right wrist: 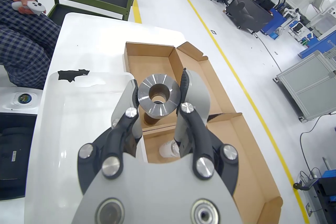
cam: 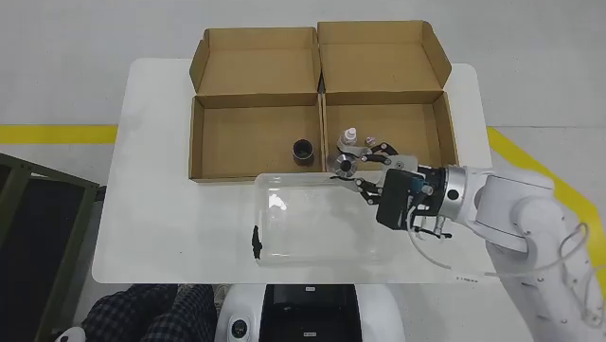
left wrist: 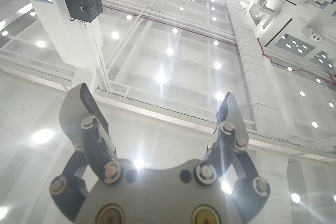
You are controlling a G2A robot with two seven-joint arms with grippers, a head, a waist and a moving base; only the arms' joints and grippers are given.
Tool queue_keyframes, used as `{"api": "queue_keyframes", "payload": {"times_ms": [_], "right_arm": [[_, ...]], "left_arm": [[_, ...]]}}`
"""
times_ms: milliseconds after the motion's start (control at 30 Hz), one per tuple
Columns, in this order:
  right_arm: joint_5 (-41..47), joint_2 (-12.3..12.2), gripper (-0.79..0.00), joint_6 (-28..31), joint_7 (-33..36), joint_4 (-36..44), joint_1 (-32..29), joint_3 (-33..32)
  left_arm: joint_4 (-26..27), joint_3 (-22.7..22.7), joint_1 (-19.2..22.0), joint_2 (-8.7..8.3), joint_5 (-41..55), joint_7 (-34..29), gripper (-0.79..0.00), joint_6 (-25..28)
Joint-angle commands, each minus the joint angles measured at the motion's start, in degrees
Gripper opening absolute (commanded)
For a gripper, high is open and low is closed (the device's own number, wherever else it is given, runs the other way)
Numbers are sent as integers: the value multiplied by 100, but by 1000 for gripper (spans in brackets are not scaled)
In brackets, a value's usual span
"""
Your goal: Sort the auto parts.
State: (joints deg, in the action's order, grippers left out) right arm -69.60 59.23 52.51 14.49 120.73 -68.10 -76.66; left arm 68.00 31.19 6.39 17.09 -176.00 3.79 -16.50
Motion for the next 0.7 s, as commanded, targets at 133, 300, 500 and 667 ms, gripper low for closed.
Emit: {"api": "queue_keyframes", "payload": {"times_ms": [133, 300, 500, 667], "right_arm": [[66, -15, -785, -33, -3, -69, 9, 8], [49, -17, -785, -26, 11, -224, 95, 130], [-2, 12, -785, -51, 81, -461, 298, 503], [72, 78, -785, -141, 230, -876, 620, 993]], "left_arm": [[0, 0, 0, 0, 0, 0, 0, 0], [0, 0, 0, 0, 0, 0, 0, 0], [0, 0, 0, 0, 0, 0, 0, 0], [0, 0, 0, 0, 0, 0, 0, 0]]}}
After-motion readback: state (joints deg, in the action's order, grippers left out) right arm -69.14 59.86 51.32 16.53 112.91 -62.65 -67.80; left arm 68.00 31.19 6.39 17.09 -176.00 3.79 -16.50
